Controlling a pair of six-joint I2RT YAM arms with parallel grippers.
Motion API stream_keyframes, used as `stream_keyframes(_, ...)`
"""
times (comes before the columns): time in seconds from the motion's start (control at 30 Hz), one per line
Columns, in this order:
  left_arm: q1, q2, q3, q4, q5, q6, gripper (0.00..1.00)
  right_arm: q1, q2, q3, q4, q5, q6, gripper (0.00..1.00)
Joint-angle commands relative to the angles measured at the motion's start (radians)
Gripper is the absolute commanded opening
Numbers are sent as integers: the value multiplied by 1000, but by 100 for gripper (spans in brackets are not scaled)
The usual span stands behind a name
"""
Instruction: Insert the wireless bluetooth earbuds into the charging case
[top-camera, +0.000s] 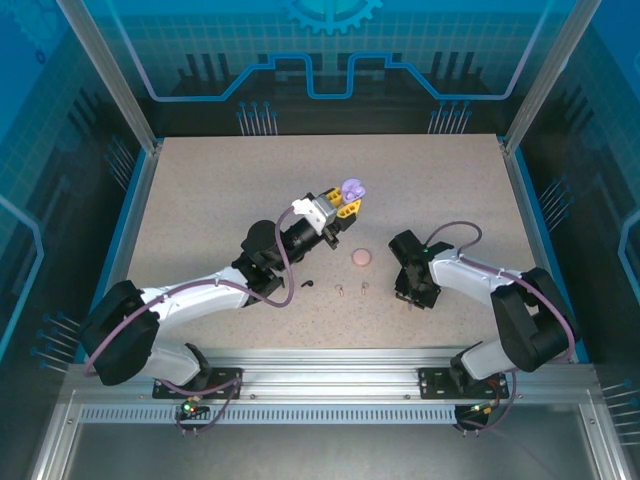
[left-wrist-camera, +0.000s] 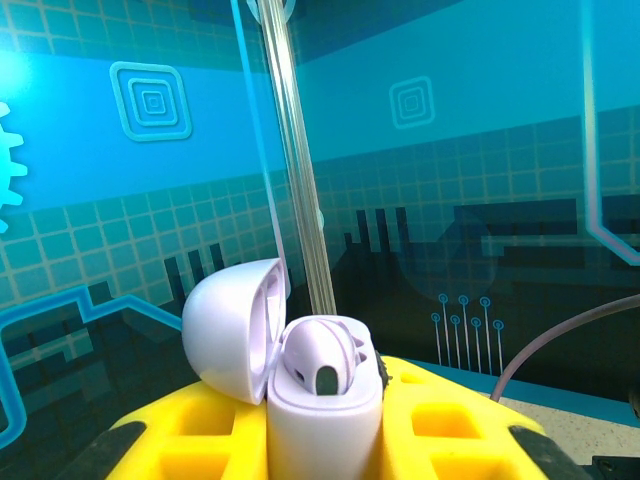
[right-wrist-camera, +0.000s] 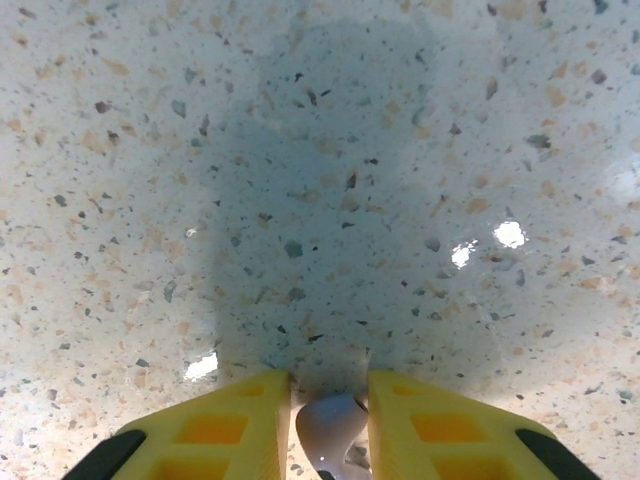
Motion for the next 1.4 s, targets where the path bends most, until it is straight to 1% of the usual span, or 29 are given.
stream_keyframes(0.0, -3, -7, 16, 39, 9, -8, 0, 6, 16, -41, 26, -39, 2, 24)
stream_keyframes(0.07, -4, -4, 18, 38, 10, -10, 0, 6, 9, -45, 26, -39, -2, 26)
stream_keyframes(0.13, -4, -3, 19, 38, 11, -11, 0, 6, 2, -46, 24, -42, -12, 35)
stream_keyframes(0.17, -4, -3, 19, 38, 12, -11, 0, 6, -5, -46, 23, -46, -18, 37)
stream_keyframes(0.27, -3, -3, 21, 38, 12, -13, 0, 7, -20, -45, 17, -61, -40, 39)
stream_keyframes(0.6, -3, -4, 18, 38, 14, -16, 0, 33, -53, -66, 35, -109, -24, 38)
stream_keyframes(0.8, -4, -4, 18, 38, 12, -18, 0, 55, -61, -49, 26, -110, -14, 37)
stream_keyframes(1.0, -4, -6, 16, 40, 14, -22, 0, 59, -68, -33, -17, -65, -8, 38)
stream_keyframes(1.17, -3, -9, 16, 39, 11, -22, 0, 59, -56, -7, -59, -20, -63, 37)
stream_keyframes(1.37, -3, -7, 15, 42, 9, -19, 0, 76, -51, -24, -20, -72, -65, 36)
